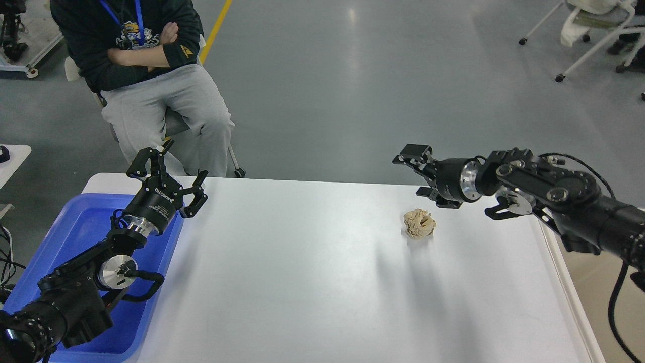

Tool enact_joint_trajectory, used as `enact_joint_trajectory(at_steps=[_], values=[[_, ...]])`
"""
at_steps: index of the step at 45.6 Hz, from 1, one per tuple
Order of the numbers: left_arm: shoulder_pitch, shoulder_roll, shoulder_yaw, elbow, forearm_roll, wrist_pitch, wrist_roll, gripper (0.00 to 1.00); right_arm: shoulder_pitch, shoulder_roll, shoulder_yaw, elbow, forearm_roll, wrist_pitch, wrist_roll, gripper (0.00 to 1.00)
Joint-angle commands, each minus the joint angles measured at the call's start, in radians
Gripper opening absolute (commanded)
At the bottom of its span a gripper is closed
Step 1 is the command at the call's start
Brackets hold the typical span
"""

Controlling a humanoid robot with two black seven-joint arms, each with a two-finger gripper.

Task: Tidy desktop
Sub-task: 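Move the right gripper toward the beige paper ball on the table, then lower the right gripper onto the paper ball and close it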

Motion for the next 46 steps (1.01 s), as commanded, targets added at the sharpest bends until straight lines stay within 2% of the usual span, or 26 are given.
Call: enact_joint_trajectory(at_steps=[1,8,19,31,46], values=[[0.0,0.0,0.0,0.0,0.0,0.0,0.0,1.0,0.013,0.042,-0.086,-0.095,-0.288,-0.096,0.005,1.0],[0.0,0.0,0.0,0.0,0.0,0.0,0.0,1.0,-0.024,0.101,-0.163,-0.112,-0.372,-0.224,0.007,1.0],[0.0,0.0,0.0,0.0,0.0,0.0,0.0,1.0,-0.058,0.219,-0.439,-0.193,-0.374,-0.445,0.024,1.0],[0.0,0.0,0.0,0.0,0.0,0.0,0.0,1.0,-0.125,0.316,-0.531,-0.334,-0.374,-0.5,0.056,1.0],[0.0,0.0,0.0,0.0,0.0,0.0,0.0,1.0,-0.196,0.316,-0.535,-0.374,-0.374,-0.521,0.064,1.0]])
